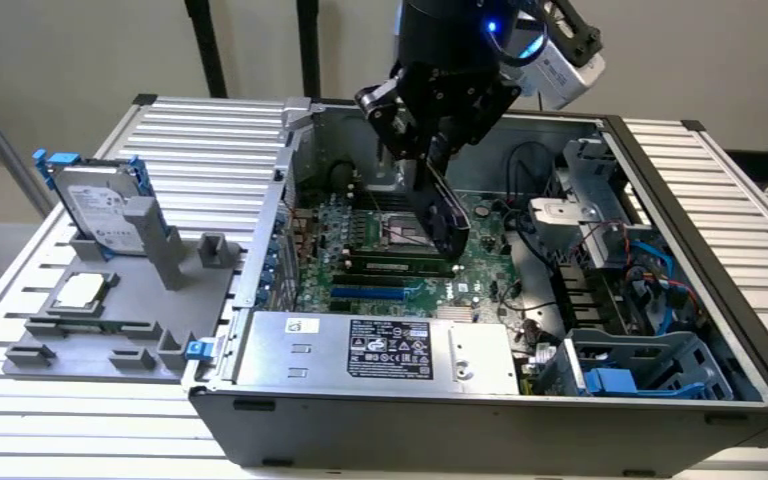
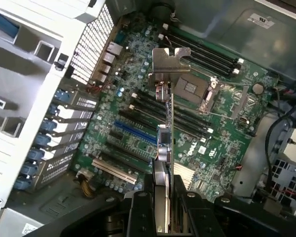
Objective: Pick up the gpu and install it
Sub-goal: 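Insert the gpu into the slot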
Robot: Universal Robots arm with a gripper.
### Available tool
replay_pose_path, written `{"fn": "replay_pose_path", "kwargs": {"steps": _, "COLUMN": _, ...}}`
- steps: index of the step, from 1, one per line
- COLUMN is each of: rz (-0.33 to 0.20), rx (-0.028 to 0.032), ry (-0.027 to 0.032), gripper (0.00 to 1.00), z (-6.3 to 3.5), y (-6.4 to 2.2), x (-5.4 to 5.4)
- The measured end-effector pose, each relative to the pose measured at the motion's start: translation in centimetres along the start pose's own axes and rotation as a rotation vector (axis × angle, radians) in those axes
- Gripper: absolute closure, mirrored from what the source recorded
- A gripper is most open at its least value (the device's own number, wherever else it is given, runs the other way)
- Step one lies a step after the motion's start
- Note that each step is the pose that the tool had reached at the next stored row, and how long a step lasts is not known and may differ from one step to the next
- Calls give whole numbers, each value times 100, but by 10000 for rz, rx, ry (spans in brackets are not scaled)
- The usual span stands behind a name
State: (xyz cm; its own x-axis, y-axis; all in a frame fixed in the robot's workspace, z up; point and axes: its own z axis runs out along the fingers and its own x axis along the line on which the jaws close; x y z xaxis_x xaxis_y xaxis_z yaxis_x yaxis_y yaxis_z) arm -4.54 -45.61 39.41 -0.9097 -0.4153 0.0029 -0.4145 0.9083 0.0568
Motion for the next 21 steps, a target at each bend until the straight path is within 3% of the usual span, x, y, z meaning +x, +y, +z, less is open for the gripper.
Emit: {"fn": "replay_pose_path", "kwargs": {"steps": 21, "rz": -4105, "rx": 119, "ry": 0, "gripper": 100, "z": 154, "y": -9, "x": 0}}
